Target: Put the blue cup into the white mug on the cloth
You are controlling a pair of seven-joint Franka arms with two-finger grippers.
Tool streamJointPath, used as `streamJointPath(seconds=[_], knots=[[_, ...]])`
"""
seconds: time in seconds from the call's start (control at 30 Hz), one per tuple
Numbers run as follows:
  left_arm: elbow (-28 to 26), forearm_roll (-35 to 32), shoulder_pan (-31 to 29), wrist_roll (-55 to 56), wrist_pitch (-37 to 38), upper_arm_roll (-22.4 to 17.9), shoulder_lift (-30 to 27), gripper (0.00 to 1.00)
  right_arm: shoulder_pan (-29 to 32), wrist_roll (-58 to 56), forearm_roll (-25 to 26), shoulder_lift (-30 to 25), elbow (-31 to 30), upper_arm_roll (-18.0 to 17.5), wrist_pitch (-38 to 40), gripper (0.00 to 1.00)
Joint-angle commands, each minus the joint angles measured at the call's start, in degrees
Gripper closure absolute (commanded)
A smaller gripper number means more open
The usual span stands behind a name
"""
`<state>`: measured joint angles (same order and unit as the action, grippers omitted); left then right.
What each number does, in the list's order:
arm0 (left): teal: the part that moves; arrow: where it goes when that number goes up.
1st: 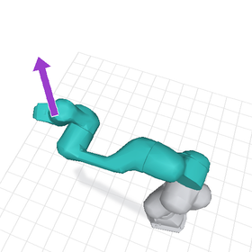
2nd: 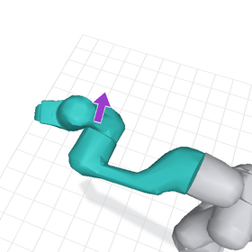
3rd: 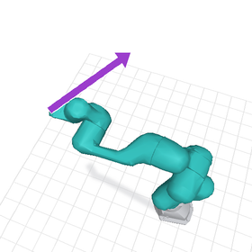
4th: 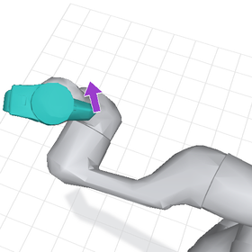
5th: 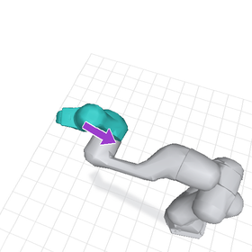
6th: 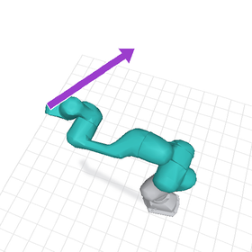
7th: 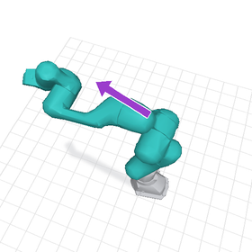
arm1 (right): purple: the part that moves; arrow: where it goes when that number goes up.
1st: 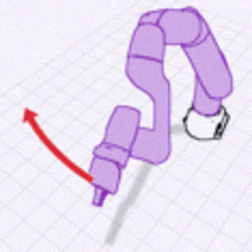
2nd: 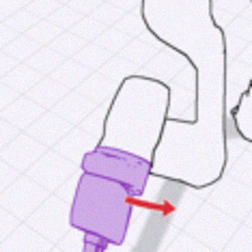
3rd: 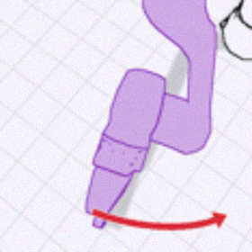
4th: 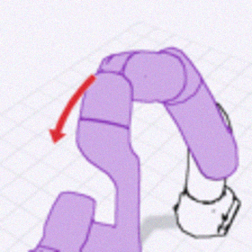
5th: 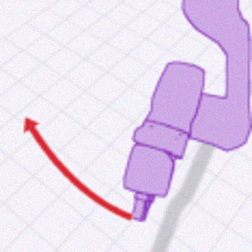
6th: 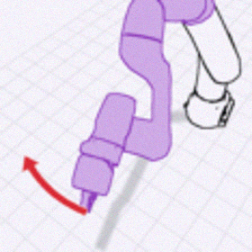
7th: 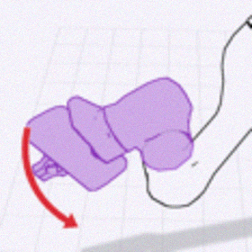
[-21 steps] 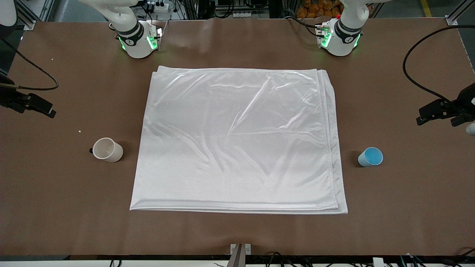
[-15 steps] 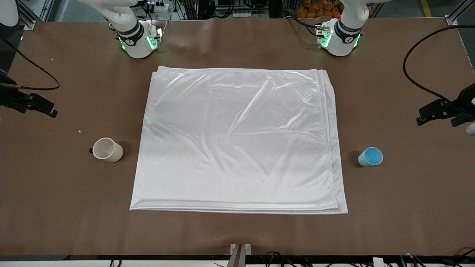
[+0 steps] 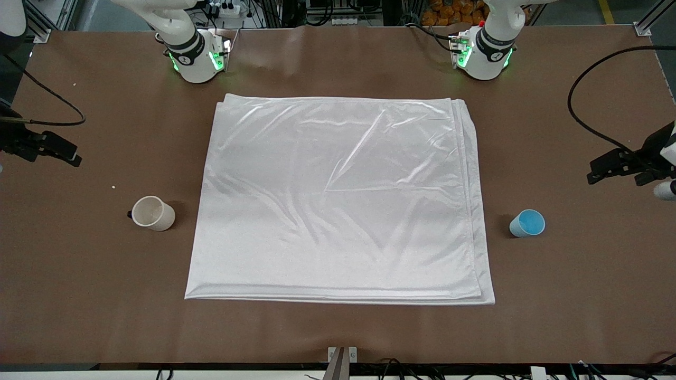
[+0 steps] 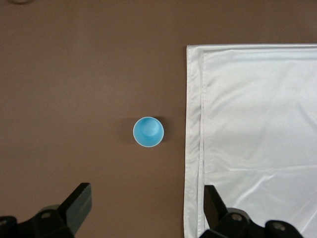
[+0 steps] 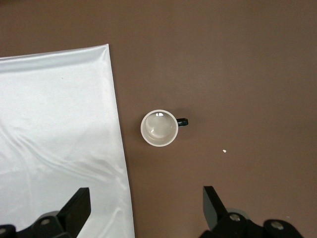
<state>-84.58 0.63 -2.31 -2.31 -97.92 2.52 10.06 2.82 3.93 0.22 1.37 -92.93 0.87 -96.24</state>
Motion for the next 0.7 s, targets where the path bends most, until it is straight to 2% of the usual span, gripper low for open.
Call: streamJointPath(seconds=[0.0, 0.13, 0.3, 0.4, 0.67], knots=[[-12.17, 1.04, -1.03, -0.76, -9.9, 0.03, -3.82, 0.0, 0.35, -1.2, -0.93, -1.55, -3.4, -0.17, -1.58, 0.0], [-13.33, 0.69, -1.12, -2.34, -11.59, -0.14, -2.77, 0.0, 0.43, -4.44, -0.92, -1.46, -4.36, -0.08, -2.19, 0.0], [-13.85, -1.07, -1.47, -2.87, -13.52, -0.23, -0.49, 0.0, 0.52, -11.21, -0.93, -1.9, -9.19, -0.08, -8.69, 0.0], [-15.43, -2.21, -1.38, -2.87, -15.89, -0.14, 0.92, 0.0, 0.61, -13.94, -0.84, -1.9, -11.13, 0.01, -9.58, 0.0], [-26.59, -2.48, -1.56, -2.87, -31.35, -0.14, 1.62, 0.0, 0.52, -18.77, -0.13, -1.72, -15.61, 0.01, -10.11, 0.0]])
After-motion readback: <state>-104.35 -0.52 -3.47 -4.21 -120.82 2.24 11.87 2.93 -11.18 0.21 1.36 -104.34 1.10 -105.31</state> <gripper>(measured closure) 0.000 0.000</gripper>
